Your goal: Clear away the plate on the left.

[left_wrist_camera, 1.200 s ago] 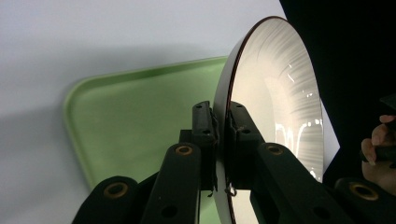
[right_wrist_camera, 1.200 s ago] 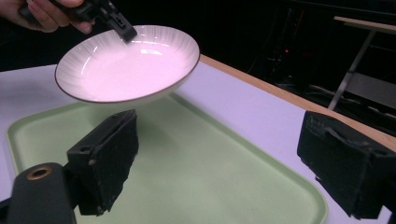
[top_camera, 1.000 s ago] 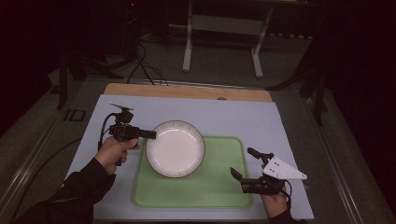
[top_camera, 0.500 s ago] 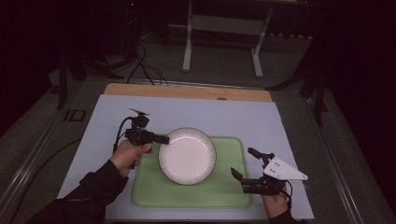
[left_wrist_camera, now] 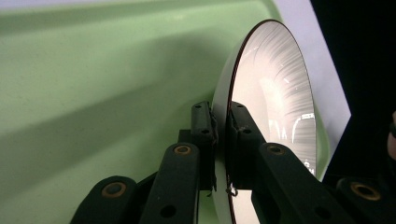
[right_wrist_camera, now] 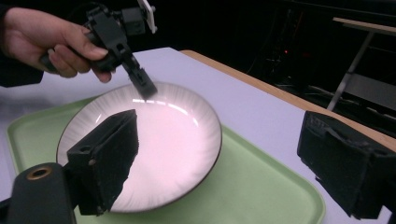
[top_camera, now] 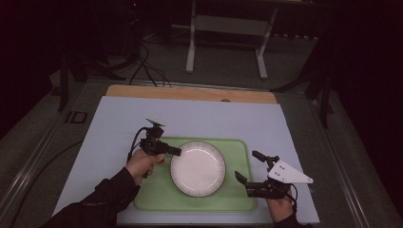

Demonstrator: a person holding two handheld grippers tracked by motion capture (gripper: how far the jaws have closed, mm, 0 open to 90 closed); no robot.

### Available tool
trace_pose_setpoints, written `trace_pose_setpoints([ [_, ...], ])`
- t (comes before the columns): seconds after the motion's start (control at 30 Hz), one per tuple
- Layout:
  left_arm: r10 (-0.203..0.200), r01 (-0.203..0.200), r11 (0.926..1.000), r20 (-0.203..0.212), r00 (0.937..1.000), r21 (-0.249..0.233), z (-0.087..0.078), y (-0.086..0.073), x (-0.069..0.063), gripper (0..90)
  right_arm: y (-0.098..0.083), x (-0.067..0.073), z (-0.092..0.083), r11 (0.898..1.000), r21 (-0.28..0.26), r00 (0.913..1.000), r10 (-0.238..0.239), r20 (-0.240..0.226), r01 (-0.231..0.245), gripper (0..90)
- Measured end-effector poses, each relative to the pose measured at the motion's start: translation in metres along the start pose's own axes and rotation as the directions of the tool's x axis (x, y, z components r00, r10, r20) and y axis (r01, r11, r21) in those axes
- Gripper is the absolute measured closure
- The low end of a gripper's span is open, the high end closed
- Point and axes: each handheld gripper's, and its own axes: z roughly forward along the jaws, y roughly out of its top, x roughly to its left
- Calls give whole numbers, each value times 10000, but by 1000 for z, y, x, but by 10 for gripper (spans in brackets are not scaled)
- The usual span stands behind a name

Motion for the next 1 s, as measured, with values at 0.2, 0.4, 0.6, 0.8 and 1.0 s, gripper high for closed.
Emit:
trace_pose_setpoints([
  [0.2,-396,396,9992,-30,9992,23,10,-3,11,829,-1,-1,0,10000,24,10000,32,-28,-32,123],
  [0.4,-462,462,9989,-93,9989,-14,13,-3,15,830,-1,0,1,10000,45,10000,-6,-60,7,124],
  [0.6,-422,426,9990,-267,9988,143,16,-4,19,825,-1,0,2,10000,85,10000,8,-96,-7,124],
  [0.8,-314,327,9991,-471,9984,276,20,-7,24,822,-1,0,2,10000,100,9999,7,-119,-6,124],
  [1.0,-49,57,9999,-581,9983,144,17,-5,20,773,-1,0,3,9999,125,9999,-3,-131,5,124],
])
